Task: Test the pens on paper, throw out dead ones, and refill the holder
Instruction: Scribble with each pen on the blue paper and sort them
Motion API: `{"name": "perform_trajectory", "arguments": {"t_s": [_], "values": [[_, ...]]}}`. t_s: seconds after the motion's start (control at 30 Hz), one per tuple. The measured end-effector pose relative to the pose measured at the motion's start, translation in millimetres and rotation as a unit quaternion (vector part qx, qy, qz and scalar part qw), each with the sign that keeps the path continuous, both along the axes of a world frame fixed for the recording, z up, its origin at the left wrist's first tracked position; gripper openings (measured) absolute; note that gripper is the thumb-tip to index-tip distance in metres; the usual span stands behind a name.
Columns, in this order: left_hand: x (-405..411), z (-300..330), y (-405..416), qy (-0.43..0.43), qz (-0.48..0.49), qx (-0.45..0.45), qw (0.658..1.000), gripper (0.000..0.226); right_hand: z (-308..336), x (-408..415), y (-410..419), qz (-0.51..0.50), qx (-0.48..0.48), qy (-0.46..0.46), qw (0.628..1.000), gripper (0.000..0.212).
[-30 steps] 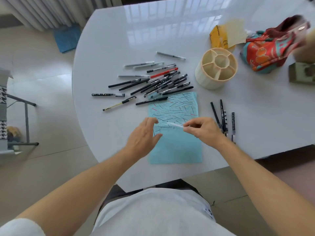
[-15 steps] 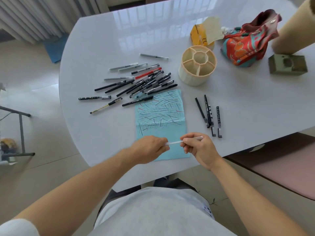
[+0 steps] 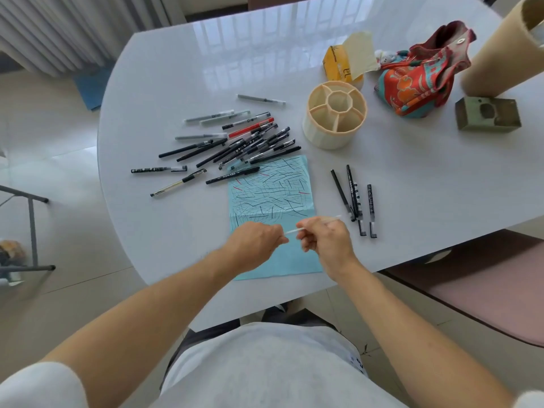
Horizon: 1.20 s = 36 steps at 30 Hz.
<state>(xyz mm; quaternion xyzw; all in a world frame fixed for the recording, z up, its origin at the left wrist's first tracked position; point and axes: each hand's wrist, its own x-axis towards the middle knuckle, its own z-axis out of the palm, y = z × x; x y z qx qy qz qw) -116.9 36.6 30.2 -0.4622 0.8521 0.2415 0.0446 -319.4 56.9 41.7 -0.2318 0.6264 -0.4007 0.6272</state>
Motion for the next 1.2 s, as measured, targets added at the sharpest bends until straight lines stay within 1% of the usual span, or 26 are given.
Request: {"name": "perform_trajectory", "arguments": {"t_s": [0.07,0.1,0.13,0.17,0.2,0.27,0.3,0.37,0.43,0.57,0.63,0.7,0.73,0.8,0.83,0.9,0.97,1.07,1.2], "values": [[30.2,-10.8,-3.6,-0.046,0.065,0.014,0.997,0.038,1.4,-32.2,-14.2,-0.142,0.023,0.007,0.99,0.016],[49.0,-16.2,-1.9,-0.06,0.102,0.022,0.993,0.038,1.7,-52.9,-20.1,-0.187,0.021,0.02,0.982,0.015],[64.9,-21.2,-0.8,-0.062,0.13,0.024,0.989,0.038,1.4,-68.8,-24.0,-0.197,0.013,0.044,0.979,0.013],[74.9,-24.1,0.3,-0.055,0.141,0.021,0.988,0.038,-0.7,-75.9,-25.1,-0.18,-0.001,0.07,0.981,0.012],[77.2,-25.5,1.6,-0.034,0.137,0.014,0.99,0.036,-3.5,-72.8,-23.5,-0.139,-0.014,0.101,0.985,0.011],[63.9,-26.8,3.6,0.034,0.103,0.003,0.994,0.031,-14.0,-46.5,-18.2,-0.037,-0.048,0.158,0.986,0.011],[52.8,-27.3,4.6,0.055,0.077,0.005,0.996,0.03,-19.9,-30.0,-15.2,0.015,-0.068,0.195,0.978,0.011],[36.9,-28.8,6.1,0.054,0.045,0.018,0.997,0.032,-29.5,-4.7,-12.3,0.082,-0.102,0.276,0.952,0.01],[33.6,-31.2,8.9,0.035,0.041,0.028,0.998,0.034,-34.9,9.7,-8.1,0.108,-0.138,0.311,0.934,0.009],[36.6,-31.9,11.4,0.024,0.037,0.042,0.998,0.035,-36.4,20.9,-0.7,0.161,-0.205,0.363,0.895,0.009],[36.7,-30.6,11.1,0.025,0.039,0.047,0.998,0.036,-36.4,16.8,-2.1,0.151,-0.198,0.395,0.884,0.01],[36.4,-29.1,9.4,0.029,0.048,0.053,0.997,0.035,-35.2,8.1,-6.5,0.115,-0.162,0.414,0.888,0.011],[36.3,-29.0,9.0,0.032,0.052,0.056,0.997,0.035,-33.4,4.1,-8.1,0.098,-0.141,0.407,0.897,0.011],[36.3,-27.9,9.0,0.052,0.064,0.064,0.995,0.034,-27.9,0.0,-8.3,0.065,-0.109,0.359,0.925,0.011],[36.4,-26.7,9.3,0.068,0.076,0.062,0.993,0.033,-24.8,-0.2,-7.3,0.049,-0.103,0.326,0.938,0.011],[36.1,-24.5,9.0,0.102,0.104,0.028,0.989,0.028,-18.5,1.5,-3.0,0.029,-0.098,0.244,0.964,0.008],[33.7,-19.1,7.8,0.135,0.128,0.011,0.983,0.024,-12.2,5.6,3.5,0.03,-0.095,0.159,0.982,0.003],[29.8,-7.8,5.3,0.141,0.15,0.056,0.977,0.02,-4.3,15.7,12.6,0.047,-0.086,0.081,0.992,0.004],[29.4,-0.1,6.3,0.154,0.163,0.092,0.97,0.014,1.2,27.8,17.1,0.056,-0.081,0.056,0.994,0.005]]}}
